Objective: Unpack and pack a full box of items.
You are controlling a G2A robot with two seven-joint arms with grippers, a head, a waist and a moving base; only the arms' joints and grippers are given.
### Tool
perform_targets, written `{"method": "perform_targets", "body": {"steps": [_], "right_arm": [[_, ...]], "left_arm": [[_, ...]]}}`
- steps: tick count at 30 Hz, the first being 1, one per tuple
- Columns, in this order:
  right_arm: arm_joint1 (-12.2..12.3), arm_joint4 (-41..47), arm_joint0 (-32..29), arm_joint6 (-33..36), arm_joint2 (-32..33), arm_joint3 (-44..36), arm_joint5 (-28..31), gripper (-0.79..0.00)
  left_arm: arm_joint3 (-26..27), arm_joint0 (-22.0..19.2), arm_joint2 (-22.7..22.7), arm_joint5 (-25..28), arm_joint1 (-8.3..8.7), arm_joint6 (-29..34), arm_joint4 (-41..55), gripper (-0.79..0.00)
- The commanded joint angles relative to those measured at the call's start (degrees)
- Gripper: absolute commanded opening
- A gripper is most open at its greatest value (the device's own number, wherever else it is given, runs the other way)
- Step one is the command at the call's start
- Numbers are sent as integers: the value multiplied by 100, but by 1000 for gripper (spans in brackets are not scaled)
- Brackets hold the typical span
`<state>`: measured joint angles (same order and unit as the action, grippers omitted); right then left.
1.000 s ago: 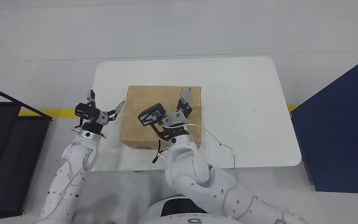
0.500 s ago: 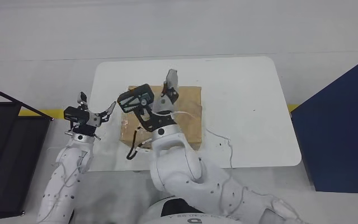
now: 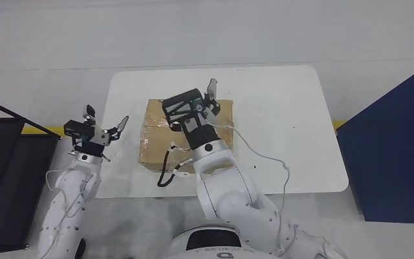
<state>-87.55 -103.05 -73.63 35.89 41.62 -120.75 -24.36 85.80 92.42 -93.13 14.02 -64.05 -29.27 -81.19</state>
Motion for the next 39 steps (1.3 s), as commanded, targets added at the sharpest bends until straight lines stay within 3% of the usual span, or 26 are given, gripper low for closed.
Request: {"method": "perform_targets", "body": {"steps": [1,5,8,13,18,27,39], "right_arm": [[53,1140,-408,-379,432,-276,92,0],[180,2885,-1237,-873,1559,-692,711,0],[261,4277,-1730,-1050,2367,-660,1487,0],[349,5642,-1849,-789,3266,-129,2279,0],[395,6234,-1712,-619,3506,233,2713,0],[498,7005,-1846,-241,3794,292,3239,0],[534,6977,-1895,-230,3846,358,3122,0]], "left_arm": [[90,29,-36,-15,6,76,-67,0],[313,84,-81,-76,14,205,-235,0],[597,181,-82,-206,15,198,-459,0],[1083,323,31,111,22,297,-603,0],[1113,-2,311,516,15,781,-611,0],[396,-752,925,163,-57,1259,-1120,0],[-88,-1048,1163,47,-101,1208,-1170,0]]}}
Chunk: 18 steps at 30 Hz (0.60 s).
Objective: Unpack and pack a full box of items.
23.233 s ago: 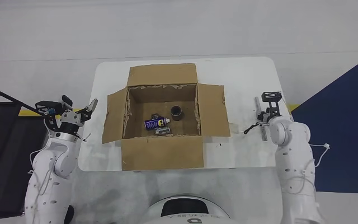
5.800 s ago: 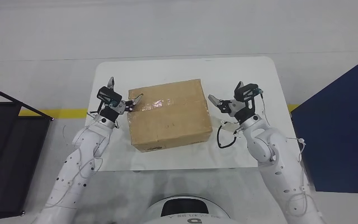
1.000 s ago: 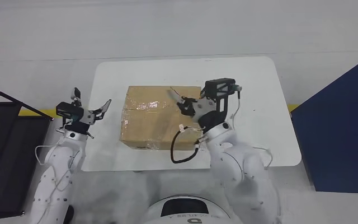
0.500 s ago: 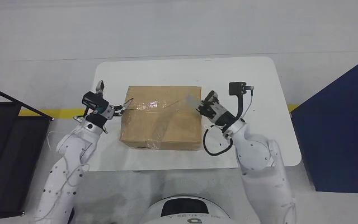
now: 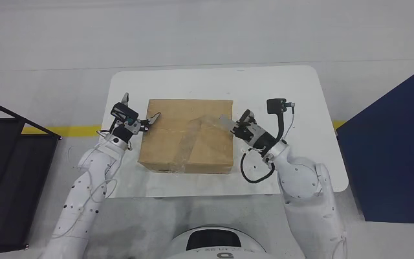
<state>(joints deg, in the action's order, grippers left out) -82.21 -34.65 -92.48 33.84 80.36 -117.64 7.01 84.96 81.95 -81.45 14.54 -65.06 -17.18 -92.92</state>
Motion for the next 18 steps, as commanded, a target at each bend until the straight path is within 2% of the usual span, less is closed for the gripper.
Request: {"method": "perform_targets", "body": {"steps": [1,7,11,15,18], "right_arm": [[3,277,4,43,-43,98,-46,0],[34,929,238,271,73,446,-341,0],[76,1041,228,317,248,555,-478,0],[132,877,218,706,313,637,-851,0],[148,1093,303,901,229,692,-842,0]], "left_arm": [[-4,2,-11,-10,0,-3,12,0],[-2,34,-31,-42,1,-45,15,0],[2,60,-37,-67,0,-76,12,0],[2,76,-42,-75,-1,-99,25,0],[5,85,-41,-71,-1,-113,30,0]]}}
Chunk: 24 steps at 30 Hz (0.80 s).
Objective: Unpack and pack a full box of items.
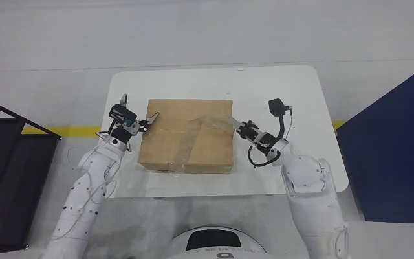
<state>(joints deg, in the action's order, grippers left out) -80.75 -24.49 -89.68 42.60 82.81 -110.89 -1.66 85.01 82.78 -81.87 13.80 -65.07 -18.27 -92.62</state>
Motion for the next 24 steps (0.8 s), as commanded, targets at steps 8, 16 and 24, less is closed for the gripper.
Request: {"method": "perform_targets", "body": {"steps": [8,16,24], "right_arm": [[29,700,94,-160,-65,115,243,0],[83,936,135,-52,-173,148,325,0],[107,1004,424,-15,-481,382,104,0]], "left_arm": [[38,28,18,4,-2,-25,-19,0],[15,61,-7,4,-3,-54,27,0],[26,72,-21,-10,-6,-79,69,0]]}}
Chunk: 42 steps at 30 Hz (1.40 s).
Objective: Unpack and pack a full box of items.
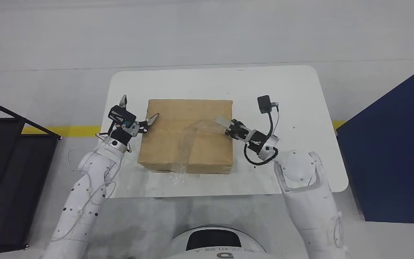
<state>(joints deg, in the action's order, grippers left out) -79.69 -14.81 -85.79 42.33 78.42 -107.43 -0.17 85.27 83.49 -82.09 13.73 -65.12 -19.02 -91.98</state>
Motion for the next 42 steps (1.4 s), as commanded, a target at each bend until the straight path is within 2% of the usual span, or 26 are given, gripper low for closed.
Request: {"method": "perform_targets", "body": {"steps": [1,8,15,19,26,31,37,42], "right_arm": [[3,63,70,21,-75,73,-85,0],[23,160,230,-43,-249,231,-241,0],[50,192,333,-114,-370,350,-338,0],[65,238,380,-150,-433,432,-342,0],[109,356,269,-278,-392,376,-207,0],[144,397,202,-330,-359,365,-131,0],[181,457,187,-368,-330,375,-107,0],[216,495,166,-388,-284,332,-76,0]], "left_arm": [[-1,1,1,-4,-1,-5,5,0],[147,42,-62,-56,-1,-38,82,0],[1608,679,-331,299,73,-158,-105,0],[2086,847,-257,406,93,18,-488,0],[1943,431,274,446,46,575,-831,0],[1718,142,649,734,-3,988,-638,0],[1653,31,911,977,-29,1252,-530,0],[1557,27,1029,959,-31,1343,-717,0]]}}
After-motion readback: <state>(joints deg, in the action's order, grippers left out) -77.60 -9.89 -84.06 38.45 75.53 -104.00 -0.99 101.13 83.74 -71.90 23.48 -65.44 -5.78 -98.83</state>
